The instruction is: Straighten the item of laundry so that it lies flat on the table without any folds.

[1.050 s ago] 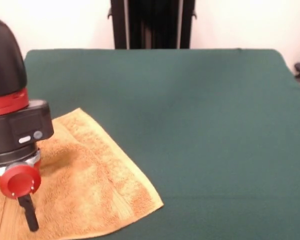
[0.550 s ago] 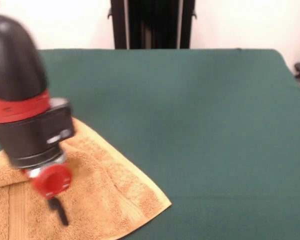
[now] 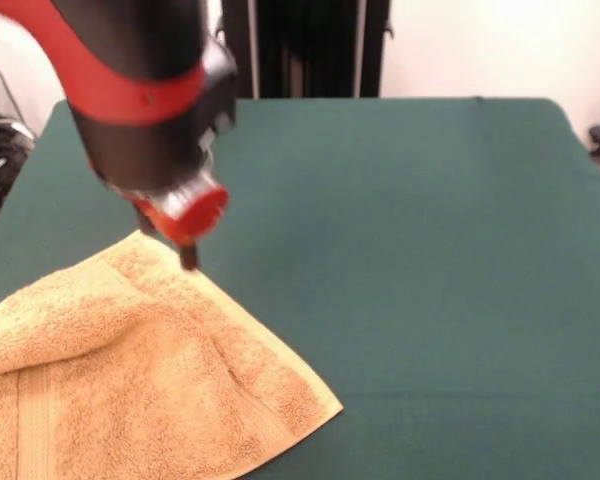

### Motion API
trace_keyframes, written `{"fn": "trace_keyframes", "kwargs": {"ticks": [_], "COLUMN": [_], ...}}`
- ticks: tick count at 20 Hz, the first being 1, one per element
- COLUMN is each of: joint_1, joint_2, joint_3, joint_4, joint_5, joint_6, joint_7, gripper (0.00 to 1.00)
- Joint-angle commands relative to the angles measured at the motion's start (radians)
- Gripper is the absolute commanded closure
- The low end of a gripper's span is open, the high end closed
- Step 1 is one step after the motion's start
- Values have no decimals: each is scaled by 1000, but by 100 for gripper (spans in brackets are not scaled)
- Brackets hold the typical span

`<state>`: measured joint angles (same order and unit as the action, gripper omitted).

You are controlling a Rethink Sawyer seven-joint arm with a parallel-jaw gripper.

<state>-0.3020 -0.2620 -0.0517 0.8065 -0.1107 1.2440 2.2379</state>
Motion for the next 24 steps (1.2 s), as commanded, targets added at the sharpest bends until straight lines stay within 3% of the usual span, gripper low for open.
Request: {"fn": "trace_keyframes", "kwargs": {"ticks": [1,6,13,24], "joint_1": [-7,-35,-45,-46], "joint_2": [-63,0,6,37], "joint_3": [-101,-50,18,61], "joint_4": [-14,36,220,278], "joint_5": [-45,-19,45,151], "joint_6": [125,-31,-272,-366], "joint_7": [141,163,184,176], "gripper": [0,0,0,0]}}
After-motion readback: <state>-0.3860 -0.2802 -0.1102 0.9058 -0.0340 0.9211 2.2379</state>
